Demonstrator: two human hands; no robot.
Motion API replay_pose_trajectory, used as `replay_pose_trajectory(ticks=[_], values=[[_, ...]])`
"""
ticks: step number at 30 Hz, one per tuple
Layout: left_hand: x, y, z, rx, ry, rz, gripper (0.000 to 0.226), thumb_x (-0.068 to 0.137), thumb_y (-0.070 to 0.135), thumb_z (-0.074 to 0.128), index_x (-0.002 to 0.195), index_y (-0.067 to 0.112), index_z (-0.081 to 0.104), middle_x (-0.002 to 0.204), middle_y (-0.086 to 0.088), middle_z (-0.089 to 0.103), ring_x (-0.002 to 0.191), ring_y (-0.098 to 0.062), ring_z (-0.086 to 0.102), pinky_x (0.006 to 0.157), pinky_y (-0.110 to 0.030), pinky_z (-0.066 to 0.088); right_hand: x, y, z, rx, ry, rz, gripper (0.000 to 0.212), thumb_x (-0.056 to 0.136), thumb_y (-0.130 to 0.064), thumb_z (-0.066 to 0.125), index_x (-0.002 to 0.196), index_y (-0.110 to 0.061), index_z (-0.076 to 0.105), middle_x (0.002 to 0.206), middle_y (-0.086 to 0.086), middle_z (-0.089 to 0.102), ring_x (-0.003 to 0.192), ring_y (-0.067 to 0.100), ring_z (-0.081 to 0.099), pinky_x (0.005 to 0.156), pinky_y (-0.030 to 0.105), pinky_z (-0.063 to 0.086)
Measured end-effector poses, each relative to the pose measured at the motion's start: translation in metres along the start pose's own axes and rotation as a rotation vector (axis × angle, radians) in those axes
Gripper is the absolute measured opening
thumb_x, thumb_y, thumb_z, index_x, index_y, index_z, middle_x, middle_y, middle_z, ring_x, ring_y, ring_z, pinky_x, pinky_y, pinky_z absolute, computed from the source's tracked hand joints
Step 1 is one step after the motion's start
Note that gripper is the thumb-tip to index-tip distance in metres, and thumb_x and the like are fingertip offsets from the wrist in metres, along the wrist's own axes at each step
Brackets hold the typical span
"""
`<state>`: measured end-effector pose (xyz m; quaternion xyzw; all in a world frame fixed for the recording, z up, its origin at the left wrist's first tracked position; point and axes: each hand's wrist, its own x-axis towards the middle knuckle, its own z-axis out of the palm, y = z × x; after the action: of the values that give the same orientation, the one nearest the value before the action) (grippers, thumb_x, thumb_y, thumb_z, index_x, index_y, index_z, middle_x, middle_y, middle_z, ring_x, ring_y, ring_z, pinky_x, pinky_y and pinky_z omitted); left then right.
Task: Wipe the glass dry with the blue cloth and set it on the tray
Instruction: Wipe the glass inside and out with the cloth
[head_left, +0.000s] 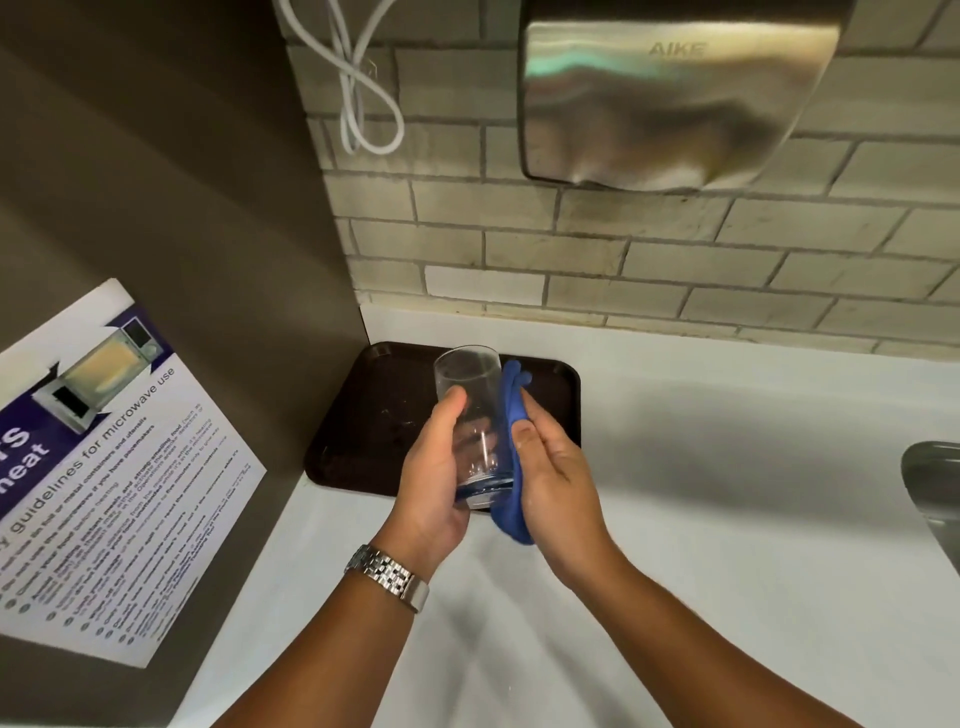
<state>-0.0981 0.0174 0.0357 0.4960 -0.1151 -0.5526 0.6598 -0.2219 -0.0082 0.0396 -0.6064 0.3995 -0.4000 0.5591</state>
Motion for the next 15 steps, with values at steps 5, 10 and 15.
replay_pose_trajectory(ticks=[5, 10, 15], values=[[0.002, 0.001, 0.0, -0.015, -0.018, 0.004, 0.052, 0.101, 0.058, 0.07, 0.13, 0.016, 0.085, 0.13, -0.017, 0.085, 0.113, -0.031, 0.085, 0.09, -0.042, 0.069, -0.011, 0.005, -0.005, -0.099, -0.022, -0.15, 0.045, 0.117, -0.018, 0.044, 0.159, -0.031, 0.05, 0.162, -0.015, 0.056, 0.151, 0.004, 0.05, 0.126, 0.033, 0.042], [0.0, 0.001, -0.005, -0.13, -0.086, -0.081, 0.065, 0.108, 0.058, 0.057, 0.144, 0.007, 0.074, 0.143, -0.025, 0.076, 0.115, -0.029, 0.081, 0.089, -0.039, 0.068, -0.022, 0.002, -0.008, -0.155, -0.033, -0.141, 0.042, 0.117, -0.023, 0.043, 0.155, -0.038, 0.054, 0.15, -0.022, 0.066, 0.141, -0.002, 0.059, 0.121, 0.031, 0.047], [-0.002, 0.002, -0.012, -0.208, -0.188, -0.138, 0.064, 0.105, 0.055, 0.058, 0.135, 0.004, 0.081, 0.134, -0.022, 0.081, 0.123, -0.032, 0.08, 0.102, -0.042, 0.066, -0.03, 0.014, -0.019, -0.371, -0.154, -0.348, 0.047, 0.115, -0.022, 0.044, 0.162, -0.026, 0.046, 0.17, -0.013, 0.045, 0.159, 0.001, 0.036, 0.131, 0.028, 0.03]])
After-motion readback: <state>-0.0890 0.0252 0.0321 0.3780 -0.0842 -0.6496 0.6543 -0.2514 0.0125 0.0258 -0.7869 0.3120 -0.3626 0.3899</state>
